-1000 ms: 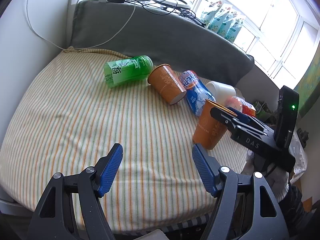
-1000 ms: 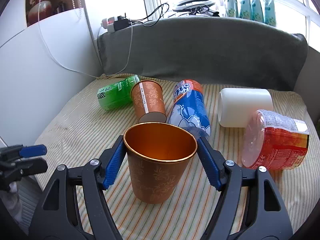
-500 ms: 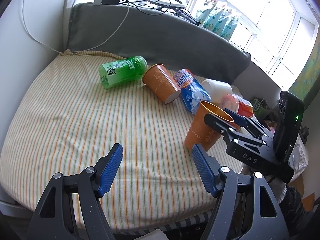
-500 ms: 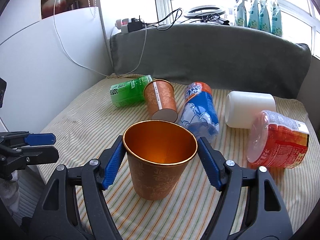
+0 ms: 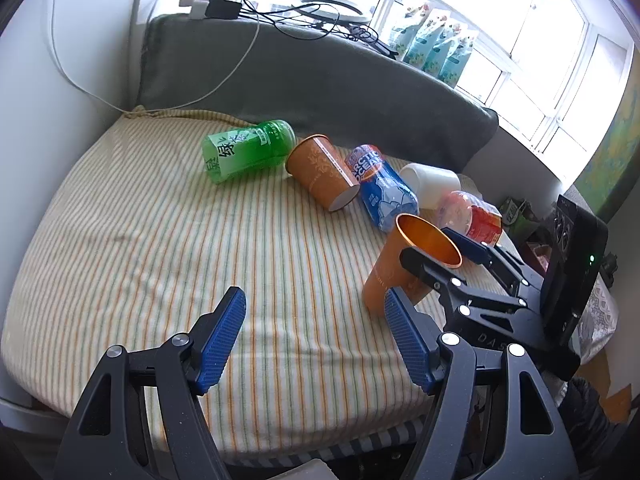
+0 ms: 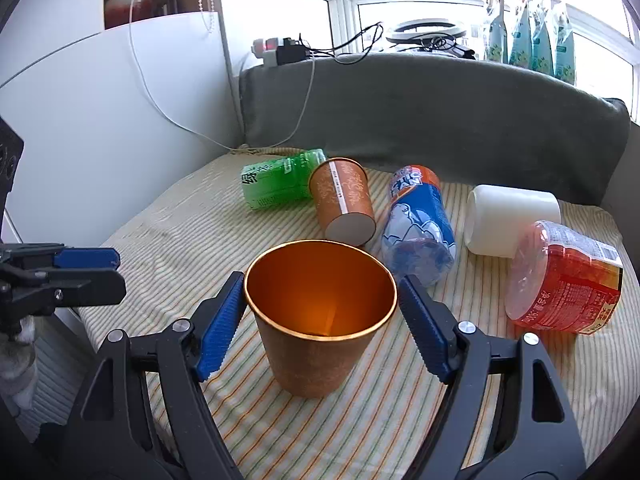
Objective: Flip cup upright
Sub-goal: 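Open the right tool and release the upright orange cup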
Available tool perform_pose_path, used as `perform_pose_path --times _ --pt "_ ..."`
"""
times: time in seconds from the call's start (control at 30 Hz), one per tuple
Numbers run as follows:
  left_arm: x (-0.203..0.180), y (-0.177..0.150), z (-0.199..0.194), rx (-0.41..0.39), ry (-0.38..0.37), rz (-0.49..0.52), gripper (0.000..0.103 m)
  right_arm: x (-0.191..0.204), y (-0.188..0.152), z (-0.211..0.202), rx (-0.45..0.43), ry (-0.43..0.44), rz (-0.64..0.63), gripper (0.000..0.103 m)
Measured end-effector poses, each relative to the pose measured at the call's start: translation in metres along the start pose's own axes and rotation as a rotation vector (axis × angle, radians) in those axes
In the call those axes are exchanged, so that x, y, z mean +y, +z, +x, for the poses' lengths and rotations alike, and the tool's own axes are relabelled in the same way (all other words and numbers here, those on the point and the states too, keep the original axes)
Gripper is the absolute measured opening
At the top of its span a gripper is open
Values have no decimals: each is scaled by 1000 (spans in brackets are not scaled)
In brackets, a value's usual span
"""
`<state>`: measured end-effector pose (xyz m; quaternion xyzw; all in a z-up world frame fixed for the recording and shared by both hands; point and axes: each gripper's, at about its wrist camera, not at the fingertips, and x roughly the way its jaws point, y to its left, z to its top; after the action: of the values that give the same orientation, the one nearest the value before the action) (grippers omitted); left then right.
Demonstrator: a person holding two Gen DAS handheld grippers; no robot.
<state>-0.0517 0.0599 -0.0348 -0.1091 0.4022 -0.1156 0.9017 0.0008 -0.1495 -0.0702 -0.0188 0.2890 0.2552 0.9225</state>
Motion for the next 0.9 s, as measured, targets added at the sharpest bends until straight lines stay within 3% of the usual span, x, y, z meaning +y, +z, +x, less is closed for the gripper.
perform_pose_path --times 0.3,0.37,0.57,0.9 --pt "2 -6 -9 -17 -3 -4 72 10 -7 -2 -1 24 -15 81" --pt "2 -8 -10 -20 -4 -6 72 11 -7 -3 -5 33 -17 91" --pt "3 -9 -14 -31 -3 -8 72 17 -6 -13 -47 40 -43 99" --pt "-5 -7 -19 -70 11 17 72 19 -5 -31 -67 21 -56 100"
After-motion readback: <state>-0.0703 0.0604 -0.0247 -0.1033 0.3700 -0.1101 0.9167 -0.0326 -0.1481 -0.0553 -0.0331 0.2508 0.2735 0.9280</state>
